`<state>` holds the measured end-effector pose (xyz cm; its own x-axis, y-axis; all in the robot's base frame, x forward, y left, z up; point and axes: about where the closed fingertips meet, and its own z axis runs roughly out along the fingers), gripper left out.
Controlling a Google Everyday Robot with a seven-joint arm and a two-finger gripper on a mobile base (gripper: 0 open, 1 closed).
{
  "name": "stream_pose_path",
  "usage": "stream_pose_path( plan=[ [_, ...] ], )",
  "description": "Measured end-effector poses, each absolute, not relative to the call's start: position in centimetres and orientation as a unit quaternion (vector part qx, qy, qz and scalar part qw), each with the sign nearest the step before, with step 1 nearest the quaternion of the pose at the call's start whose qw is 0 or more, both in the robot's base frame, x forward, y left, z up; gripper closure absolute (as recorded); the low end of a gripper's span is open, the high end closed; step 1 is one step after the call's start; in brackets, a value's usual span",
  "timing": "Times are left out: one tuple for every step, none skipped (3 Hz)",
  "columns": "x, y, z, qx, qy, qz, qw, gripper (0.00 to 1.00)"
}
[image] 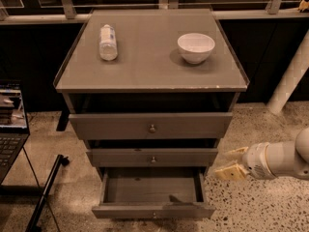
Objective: Close bottom drawer
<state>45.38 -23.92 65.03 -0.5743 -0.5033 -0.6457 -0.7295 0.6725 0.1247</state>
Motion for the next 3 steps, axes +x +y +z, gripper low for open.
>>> stream_pose_path(
  plan=[
    [45.4,-23.9,65.0,-0.356,0.866,0.193,0.294,0.65],
    [45.2,-23.8,65.0,-0.356,0.866,0.193,0.294,0.88],
    [43.4,-23.4,62.2,-0.336,0.865,0.217,0.303,1.0]
  ],
)
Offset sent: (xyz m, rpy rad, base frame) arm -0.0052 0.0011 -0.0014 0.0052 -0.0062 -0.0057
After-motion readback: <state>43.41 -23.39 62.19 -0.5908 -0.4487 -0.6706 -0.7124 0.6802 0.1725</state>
